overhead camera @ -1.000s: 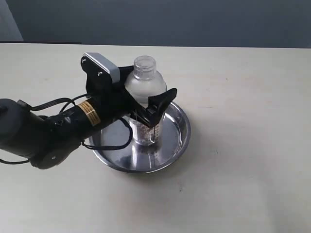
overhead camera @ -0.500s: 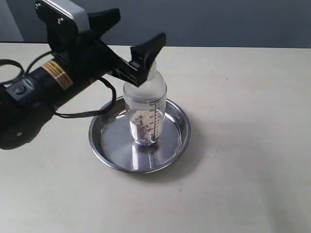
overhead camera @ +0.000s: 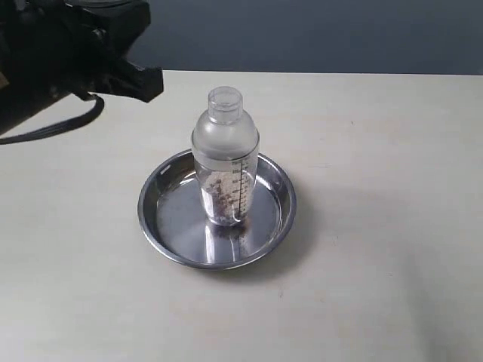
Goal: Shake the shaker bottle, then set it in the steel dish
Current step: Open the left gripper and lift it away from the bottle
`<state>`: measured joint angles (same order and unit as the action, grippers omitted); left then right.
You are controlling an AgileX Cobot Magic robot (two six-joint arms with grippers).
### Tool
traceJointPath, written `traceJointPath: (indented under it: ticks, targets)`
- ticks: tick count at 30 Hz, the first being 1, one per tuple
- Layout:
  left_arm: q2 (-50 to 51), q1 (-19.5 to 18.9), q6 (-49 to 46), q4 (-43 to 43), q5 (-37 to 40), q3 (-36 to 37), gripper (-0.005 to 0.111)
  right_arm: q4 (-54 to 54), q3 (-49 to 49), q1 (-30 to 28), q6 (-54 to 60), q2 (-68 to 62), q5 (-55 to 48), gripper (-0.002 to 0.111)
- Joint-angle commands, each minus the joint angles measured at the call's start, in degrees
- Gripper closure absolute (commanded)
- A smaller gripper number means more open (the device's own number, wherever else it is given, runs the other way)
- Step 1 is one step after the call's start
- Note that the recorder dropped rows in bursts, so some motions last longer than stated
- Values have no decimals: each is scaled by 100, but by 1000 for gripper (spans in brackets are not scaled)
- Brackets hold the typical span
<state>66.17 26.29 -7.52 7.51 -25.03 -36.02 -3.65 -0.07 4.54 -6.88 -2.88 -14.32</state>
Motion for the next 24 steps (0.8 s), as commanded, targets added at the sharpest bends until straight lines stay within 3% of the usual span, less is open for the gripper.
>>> traceJointPath:
  ticks: [1,11,14,18,24]
  targets:
    - [-214,-8,-595,853,320,-12,106,11,7,13,20,-10,82,109]
    - [-280,8,-938,791,247,0,106,-4,7,13,20,-10,78,109]
    - [-310,-73,-1482,721,237,91,106,8,7,13,20,-10,78,109]
    - [-779,-204,-1499,808,473,241,106,8,7,13,20,-10,78,109]
    - [-2225,-913,-1244,776,1127,632,106,8,7,13,20,-10,78,109]
